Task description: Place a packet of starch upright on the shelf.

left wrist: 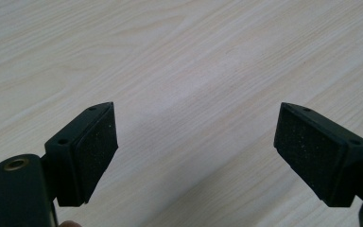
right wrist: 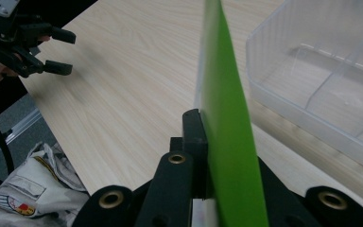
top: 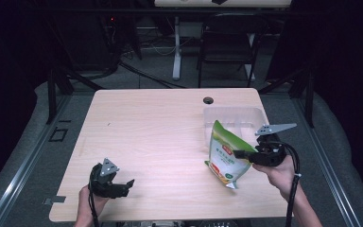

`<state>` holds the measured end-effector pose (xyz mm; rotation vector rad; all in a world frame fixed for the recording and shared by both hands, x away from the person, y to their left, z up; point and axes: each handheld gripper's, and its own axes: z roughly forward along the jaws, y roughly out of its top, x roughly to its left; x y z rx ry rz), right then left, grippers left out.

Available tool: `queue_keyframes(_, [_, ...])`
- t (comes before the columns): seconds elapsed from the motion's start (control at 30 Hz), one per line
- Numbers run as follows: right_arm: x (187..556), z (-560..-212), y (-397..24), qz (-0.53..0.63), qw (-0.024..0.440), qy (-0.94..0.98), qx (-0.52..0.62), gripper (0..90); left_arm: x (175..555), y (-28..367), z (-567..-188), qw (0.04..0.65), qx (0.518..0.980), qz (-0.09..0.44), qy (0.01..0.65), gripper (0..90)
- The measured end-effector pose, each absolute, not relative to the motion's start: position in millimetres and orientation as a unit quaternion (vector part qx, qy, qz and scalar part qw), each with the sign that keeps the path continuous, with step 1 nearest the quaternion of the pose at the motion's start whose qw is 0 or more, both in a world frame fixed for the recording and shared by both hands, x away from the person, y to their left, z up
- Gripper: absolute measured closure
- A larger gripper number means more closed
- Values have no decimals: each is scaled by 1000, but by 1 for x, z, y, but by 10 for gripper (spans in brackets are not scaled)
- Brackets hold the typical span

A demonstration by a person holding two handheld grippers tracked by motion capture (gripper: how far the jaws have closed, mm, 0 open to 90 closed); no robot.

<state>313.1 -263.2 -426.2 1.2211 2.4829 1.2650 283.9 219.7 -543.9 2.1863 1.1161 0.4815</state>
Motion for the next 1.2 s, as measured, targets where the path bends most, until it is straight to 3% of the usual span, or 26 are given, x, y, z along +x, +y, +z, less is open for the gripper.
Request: queue_keyframes(1.2, [338,-369,-278,458,92,781,414,900,287,214,-545,312,835,177,417,141])
